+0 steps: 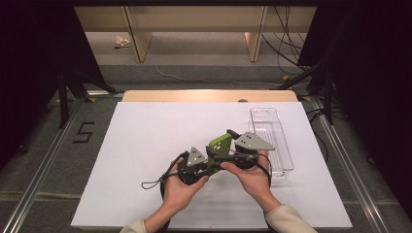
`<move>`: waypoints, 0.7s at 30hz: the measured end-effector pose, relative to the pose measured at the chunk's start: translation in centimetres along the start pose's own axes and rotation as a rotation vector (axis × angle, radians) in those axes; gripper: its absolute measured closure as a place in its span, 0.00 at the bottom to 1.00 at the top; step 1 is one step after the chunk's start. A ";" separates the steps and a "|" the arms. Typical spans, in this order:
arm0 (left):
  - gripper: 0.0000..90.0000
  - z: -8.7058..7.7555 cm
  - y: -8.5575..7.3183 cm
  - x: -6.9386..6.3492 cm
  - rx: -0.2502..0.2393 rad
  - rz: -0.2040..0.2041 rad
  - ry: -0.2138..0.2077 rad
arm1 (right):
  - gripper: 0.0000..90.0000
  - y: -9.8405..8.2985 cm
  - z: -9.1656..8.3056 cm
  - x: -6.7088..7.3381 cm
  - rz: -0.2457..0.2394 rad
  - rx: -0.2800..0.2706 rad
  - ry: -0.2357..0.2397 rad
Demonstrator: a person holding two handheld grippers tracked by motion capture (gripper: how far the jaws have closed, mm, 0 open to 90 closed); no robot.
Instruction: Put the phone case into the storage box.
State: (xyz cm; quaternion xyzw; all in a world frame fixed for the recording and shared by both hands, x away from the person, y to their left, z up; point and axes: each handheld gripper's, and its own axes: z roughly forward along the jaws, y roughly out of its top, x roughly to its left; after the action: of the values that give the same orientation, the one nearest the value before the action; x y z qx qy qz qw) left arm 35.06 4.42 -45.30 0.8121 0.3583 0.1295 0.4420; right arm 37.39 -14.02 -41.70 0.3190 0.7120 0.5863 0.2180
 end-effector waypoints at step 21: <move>0.86 -0.1 0.1 0.1 -0.009 -0.009 0.003 | 0.17 0.0 0.0 0.2 0.006 -0.010 -0.004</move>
State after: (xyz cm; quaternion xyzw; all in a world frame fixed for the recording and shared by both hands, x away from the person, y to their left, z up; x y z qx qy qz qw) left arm 35.11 4.47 -45.22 0.8082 0.3618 0.1305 0.4459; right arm 37.25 -13.90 -41.73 0.3213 0.7075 0.5900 0.2192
